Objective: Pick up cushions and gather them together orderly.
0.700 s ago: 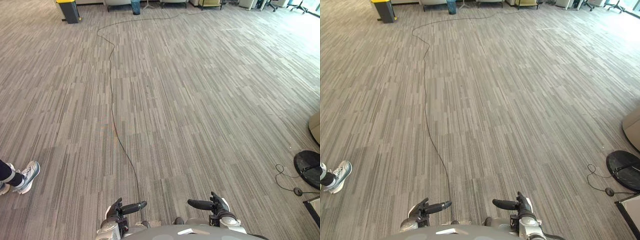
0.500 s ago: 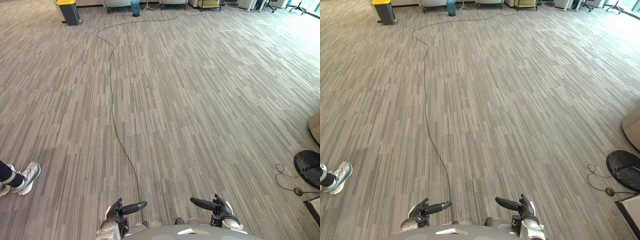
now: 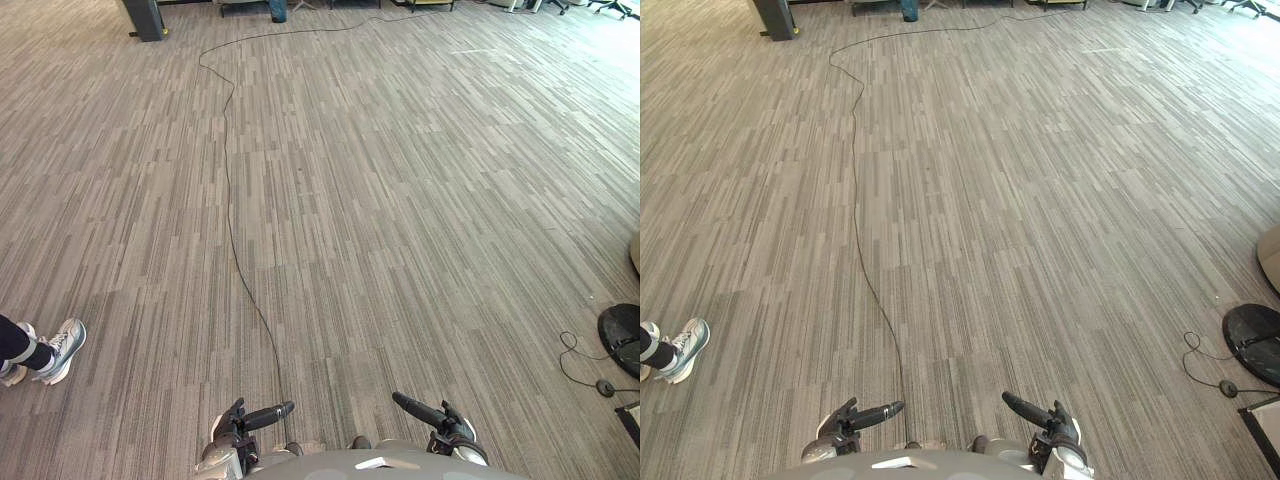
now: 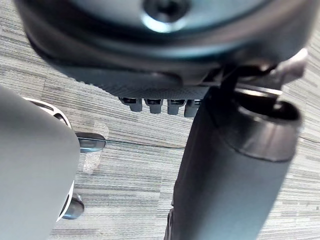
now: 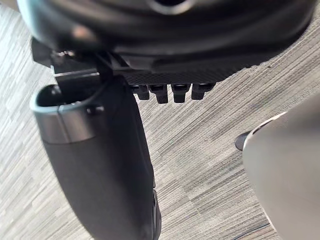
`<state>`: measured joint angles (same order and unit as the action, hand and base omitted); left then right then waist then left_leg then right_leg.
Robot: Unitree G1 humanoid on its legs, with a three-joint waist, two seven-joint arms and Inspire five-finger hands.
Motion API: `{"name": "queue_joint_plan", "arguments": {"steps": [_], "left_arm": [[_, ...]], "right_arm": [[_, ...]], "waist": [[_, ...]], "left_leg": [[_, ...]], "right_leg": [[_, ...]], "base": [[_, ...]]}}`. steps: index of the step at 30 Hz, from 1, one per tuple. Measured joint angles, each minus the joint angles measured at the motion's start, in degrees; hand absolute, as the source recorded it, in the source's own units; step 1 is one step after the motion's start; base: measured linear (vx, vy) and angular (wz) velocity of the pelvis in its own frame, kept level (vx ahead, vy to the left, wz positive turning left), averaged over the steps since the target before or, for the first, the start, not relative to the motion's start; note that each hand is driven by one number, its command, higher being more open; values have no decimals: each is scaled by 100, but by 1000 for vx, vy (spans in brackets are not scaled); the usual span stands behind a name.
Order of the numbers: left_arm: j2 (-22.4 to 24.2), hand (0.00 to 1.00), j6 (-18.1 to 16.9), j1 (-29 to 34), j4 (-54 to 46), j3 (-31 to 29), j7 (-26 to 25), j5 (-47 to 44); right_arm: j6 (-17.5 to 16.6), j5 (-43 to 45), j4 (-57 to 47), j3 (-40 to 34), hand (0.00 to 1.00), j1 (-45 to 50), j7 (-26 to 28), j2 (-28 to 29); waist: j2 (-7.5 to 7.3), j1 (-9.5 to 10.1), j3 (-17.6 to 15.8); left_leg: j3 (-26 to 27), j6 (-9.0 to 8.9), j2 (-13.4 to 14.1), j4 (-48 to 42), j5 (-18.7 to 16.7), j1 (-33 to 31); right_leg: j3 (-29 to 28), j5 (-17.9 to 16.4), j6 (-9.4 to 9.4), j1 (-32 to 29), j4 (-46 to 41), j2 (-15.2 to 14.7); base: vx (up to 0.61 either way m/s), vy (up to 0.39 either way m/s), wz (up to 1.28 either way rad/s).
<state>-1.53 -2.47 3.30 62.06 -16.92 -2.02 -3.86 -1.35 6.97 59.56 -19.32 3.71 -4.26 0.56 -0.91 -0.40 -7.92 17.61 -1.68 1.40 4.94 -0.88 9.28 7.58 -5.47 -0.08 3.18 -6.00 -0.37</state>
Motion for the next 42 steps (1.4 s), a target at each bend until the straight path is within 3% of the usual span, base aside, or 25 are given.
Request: {"name": "queue_joint_plan", "arguments": {"steps": [14,23,25,27,28,30,33,35,37,39,40,41,42], "left_arm": [[-38,100,-4,12,13,292,33,156],[-34,100,-3,-10,-4,271,34,178],[-34,100,-4,-9,-70,206,30,167],[17,100,-11,18,-240,193,37,146],[18,100,-13,19,-246,193,40,143],[83,100,-45,65,-503,-173,74,-55],[112,100,-83,108,-608,-223,71,-122],[134,100,-123,74,-687,-221,77,-167],[138,100,-146,22,-689,-211,84,-199],[128,100,-175,3,-688,-204,79,-234],[126,100,-205,6,-687,-204,64,-248],[128,100,-212,8,-668,-192,63,-247],[62,100,-210,2,-661,-192,60,-247]], "right_arm": [[1,112,211,-196,100,-37,19,-27],[3,99,165,-188,100,-38,-6,-27],[1,100,75,-189,100,-22,-11,4],[-8,98,-70,-170,100,25,-11,11],[-8,99,-79,-169,100,29,-11,10],[-6,98,-151,55,100,68,-24,-64],[-4,96,-165,78,100,47,-64,-91],[7,90,-139,74,100,64,-102,-92],[21,88,-121,76,100,69,-112,-87],[41,86,-109,77,100,70,-131,-83],[42,85,-78,78,100,70,-132,-79],[42,81,-21,81,100,67,-130,-86],[52,60,73,77,100,37,-128,-28]], "waist": [[38,4,88],[42,3,57],[30,4,-4],[93,12,-85],[97,12,-88],[112,36,-130],[141,40,-154],[132,132,-166],[97,193,-172],[70,204,-188],[66,237,-185],[28,295,-163],[-59,307,-108]], "left_leg": [[-97,3,-19,1,-4,-3],[-82,-14,29,-146,-78,-106],[-53,-53,115,-753,-406,-317],[-17,-88,374,-1943,-999,-700],[-12,-89,390,-2003,-1020,-724],[170,39,957,-4386,-1162,-1722],[292,-44,1240,-4949,-1344,-2059],[362,-50,1263,-4526,-1408,-2336],[373,-138,1099,-3883,-1335,-2564],[374,-169,860,-2946,-936,-2708],[363,-117,773,-2548,-502,-2738],[353,-56,706,-2572,-167,-2681],[388,213,584,-2786,-334,-2698]], "right_leg": [[54,186,28,199,382,18],[56,60,-14,58,149,13],[45,-140,-37,-36,-183,-22],[9,-460,-83,-146,-622,0],[9,-477,-78,-150,-640,2],[-125,-771,-210,-133,-899,68],[-220,-899,-266,54,-904,71],[-378,-1017,-200,191,-875,-57],[-502,-1117,-89,268,-819,-253],[-597,-1205,67,511,-592,-484],[-659,-1259,190,673,-435,-597],[-739,-1324,186,777,-346,-683],[-812,-1340,161,878,-327,-811]], "base": [[-16,-13,2],[-30,-34,0],[-13,-50,-3],[-15,-51,-8],[-5,-61,-9],[92,-67,-24],[133,-5,-21],[287,108,-28],[327,204,-37],[455,307,-31],[588,396,-38],[412,276,-43],[538,343,-20]]}}
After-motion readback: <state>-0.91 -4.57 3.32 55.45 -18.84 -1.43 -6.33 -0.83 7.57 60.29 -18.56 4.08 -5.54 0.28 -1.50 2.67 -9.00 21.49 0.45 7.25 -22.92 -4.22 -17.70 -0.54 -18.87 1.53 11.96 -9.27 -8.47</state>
